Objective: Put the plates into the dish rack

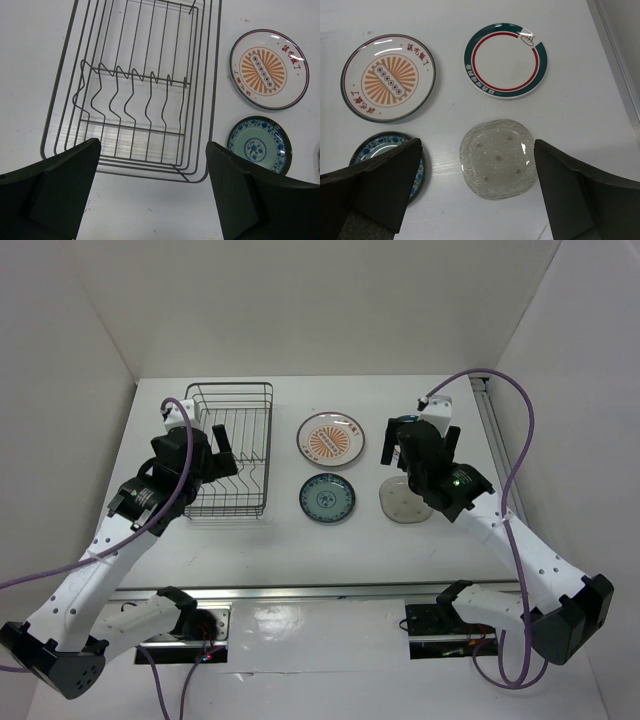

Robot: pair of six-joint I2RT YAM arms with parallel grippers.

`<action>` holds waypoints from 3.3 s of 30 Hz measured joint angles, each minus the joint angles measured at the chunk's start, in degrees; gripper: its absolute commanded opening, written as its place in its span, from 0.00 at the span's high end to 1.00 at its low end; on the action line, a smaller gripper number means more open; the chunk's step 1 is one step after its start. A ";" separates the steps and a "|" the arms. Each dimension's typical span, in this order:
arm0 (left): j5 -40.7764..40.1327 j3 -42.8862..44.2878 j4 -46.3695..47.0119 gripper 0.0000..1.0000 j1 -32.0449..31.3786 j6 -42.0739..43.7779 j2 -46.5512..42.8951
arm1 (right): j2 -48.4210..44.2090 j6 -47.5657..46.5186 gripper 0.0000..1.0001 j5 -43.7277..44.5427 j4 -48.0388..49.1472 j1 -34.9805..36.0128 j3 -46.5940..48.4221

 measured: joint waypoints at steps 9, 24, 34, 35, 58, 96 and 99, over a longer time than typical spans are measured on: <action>0.00 0.00 0.26 0.00 0.00 0.00 0.00 | 0.00 -0.24 0.00 0.96 0.07 0.57 -0.07; 0.07 0.00 0.55 0.00 0.00 0.00 0.07 | 0.13 1.73 0.00 -15.52 20.57 0.00 -15.37; 0.42 -0.02 1.07 0.00 -0.44 0.15 0.85 | 19.45 7.41 0.02 -28.44 44.48 -7.34 -20.04; 0.44 -0.02 1.16 0.00 -0.48 0.20 0.85 | 21.44 7.93 0.02 -29.24 46.03 -8.02 -20.02; 1.44 -1.18 2.12 0.00 -1.11 1.42 0.94 | 53.81 17.11 0.36 -45.40 61.66 -16.74 -1.79; 13.33 -2.75 5.62 0.00 -1.11 4.20 5.44 | 17.94 7.98 1.00 -57.44 47.69 -12.33 -2.16; 14.75 -2.75 5.79 0.00 -1.11 4.22 5.62 | 17.94 6.93 1.00 -62.55 46.01 -10.45 -4.13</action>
